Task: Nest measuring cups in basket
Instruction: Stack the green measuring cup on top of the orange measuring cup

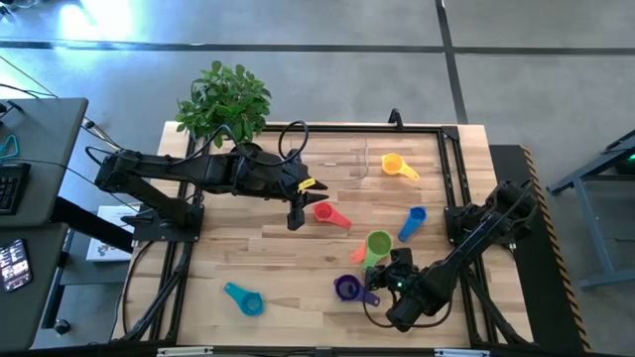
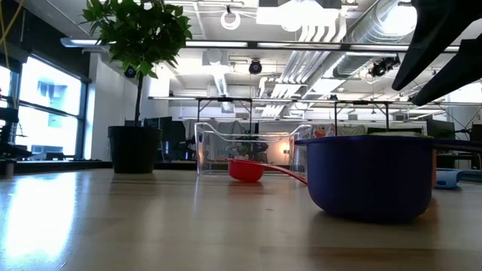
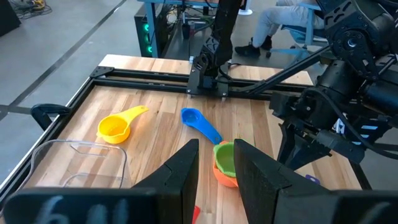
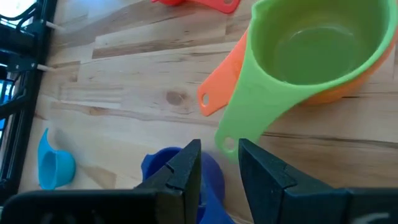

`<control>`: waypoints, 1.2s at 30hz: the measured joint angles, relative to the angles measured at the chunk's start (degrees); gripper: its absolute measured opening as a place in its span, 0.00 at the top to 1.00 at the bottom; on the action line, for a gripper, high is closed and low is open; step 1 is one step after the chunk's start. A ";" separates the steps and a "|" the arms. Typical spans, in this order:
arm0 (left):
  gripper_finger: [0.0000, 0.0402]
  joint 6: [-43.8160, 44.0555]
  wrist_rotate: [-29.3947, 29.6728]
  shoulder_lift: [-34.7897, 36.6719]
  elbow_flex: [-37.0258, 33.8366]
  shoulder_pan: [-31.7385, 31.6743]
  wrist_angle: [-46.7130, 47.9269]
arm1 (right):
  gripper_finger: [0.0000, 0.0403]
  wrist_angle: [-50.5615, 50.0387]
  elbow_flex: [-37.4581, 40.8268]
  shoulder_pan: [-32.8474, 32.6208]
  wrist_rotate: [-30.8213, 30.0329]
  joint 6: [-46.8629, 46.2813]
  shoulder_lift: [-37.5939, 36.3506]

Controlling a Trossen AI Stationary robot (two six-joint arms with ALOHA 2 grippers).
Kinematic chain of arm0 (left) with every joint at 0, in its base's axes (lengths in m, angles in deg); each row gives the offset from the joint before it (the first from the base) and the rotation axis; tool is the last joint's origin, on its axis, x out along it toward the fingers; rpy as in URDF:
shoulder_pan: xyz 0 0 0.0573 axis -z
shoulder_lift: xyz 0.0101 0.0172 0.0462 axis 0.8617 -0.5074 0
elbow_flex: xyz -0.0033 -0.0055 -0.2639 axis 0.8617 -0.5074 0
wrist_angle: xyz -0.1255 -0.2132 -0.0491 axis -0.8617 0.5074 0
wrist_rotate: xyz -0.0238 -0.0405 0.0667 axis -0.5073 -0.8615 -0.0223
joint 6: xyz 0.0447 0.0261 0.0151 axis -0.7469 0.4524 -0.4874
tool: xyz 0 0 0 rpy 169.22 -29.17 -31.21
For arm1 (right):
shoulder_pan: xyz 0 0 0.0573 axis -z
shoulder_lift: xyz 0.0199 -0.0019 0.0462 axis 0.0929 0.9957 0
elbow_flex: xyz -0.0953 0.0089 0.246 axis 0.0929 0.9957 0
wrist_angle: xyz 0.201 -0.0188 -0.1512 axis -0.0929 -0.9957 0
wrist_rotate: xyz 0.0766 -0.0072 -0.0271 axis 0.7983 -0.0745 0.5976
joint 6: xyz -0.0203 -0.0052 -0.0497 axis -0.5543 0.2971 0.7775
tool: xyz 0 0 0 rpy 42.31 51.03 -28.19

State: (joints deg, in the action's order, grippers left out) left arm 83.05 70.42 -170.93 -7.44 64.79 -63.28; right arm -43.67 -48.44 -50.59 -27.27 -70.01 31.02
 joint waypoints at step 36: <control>0.78 0.62 3.31 0.94 0.04 0.00 9.22 | 0.75 3.29 -0.13 15.30 9.64 64.39 -28.02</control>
State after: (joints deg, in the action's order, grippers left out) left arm 83.67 73.73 -169.99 -7.40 64.79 -54.06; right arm -40.37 -48.57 -35.28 -17.62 -5.62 3.00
